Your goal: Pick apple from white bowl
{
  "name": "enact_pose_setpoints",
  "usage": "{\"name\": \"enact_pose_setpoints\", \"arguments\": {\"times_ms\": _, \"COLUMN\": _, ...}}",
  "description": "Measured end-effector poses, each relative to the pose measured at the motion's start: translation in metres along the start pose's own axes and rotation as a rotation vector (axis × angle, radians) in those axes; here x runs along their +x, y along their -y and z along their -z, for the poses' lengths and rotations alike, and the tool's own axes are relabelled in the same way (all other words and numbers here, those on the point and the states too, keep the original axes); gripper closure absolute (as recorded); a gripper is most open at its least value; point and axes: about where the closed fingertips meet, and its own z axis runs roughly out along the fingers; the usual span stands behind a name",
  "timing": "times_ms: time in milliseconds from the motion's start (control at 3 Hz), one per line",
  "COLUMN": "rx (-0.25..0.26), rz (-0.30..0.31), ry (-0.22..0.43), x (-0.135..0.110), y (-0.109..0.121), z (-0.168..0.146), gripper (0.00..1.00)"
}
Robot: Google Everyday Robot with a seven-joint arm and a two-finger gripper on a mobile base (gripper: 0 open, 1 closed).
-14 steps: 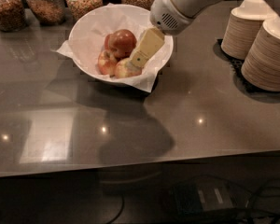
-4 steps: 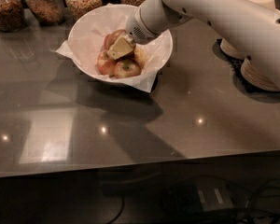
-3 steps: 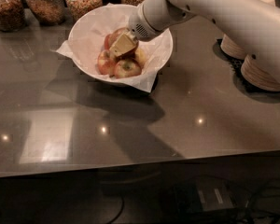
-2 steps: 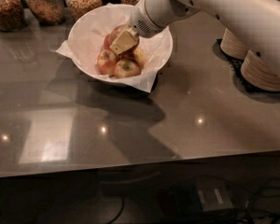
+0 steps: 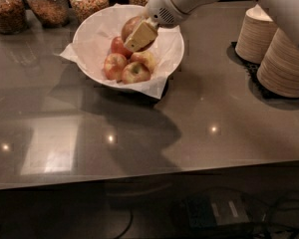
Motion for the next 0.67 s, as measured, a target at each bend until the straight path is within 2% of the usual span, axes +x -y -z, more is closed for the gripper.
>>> {"name": "enact_pose_setpoints", "arguments": {"times_ms": 667, "rx": -0.115, "rz": 0.14, "ry": -0.019, "x": 0.006, "y": -0.03, "z": 0.068, "gripper": 1.0}}
